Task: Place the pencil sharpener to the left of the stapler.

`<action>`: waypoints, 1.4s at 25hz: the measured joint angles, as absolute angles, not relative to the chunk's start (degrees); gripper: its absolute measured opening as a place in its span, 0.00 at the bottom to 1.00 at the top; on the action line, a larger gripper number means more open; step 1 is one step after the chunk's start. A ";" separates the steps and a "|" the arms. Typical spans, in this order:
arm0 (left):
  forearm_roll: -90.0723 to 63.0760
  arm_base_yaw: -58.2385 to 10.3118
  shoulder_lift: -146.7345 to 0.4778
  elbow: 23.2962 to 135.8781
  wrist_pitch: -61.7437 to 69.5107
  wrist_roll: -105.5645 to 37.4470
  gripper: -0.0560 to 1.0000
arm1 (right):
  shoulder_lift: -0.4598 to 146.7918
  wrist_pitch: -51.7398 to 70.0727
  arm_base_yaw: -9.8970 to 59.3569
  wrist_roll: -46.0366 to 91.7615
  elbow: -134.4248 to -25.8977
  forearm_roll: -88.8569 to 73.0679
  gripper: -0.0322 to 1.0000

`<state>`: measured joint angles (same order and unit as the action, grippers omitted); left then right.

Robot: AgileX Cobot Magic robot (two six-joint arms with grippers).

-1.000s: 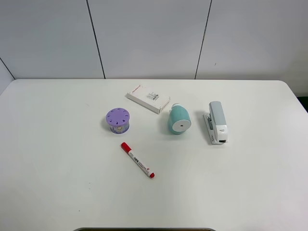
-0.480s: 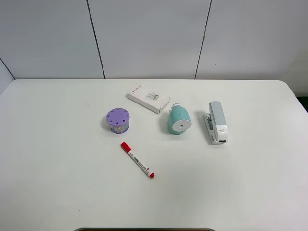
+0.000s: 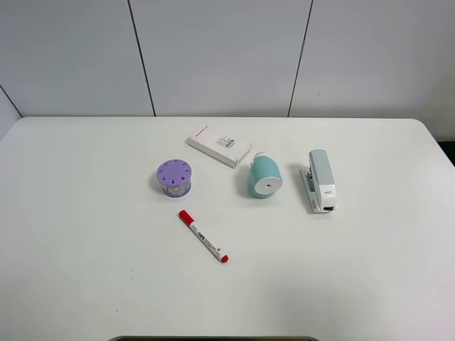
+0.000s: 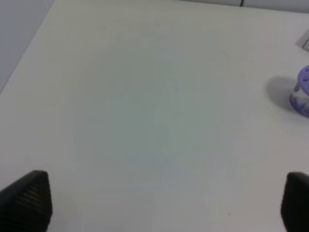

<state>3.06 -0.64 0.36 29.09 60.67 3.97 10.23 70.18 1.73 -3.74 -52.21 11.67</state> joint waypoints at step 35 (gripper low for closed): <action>3.06 -0.64 0.36 29.09 60.67 3.97 0.96 | -0.20 62.65 -1.14 -0.78 -29.52 0.59 0.95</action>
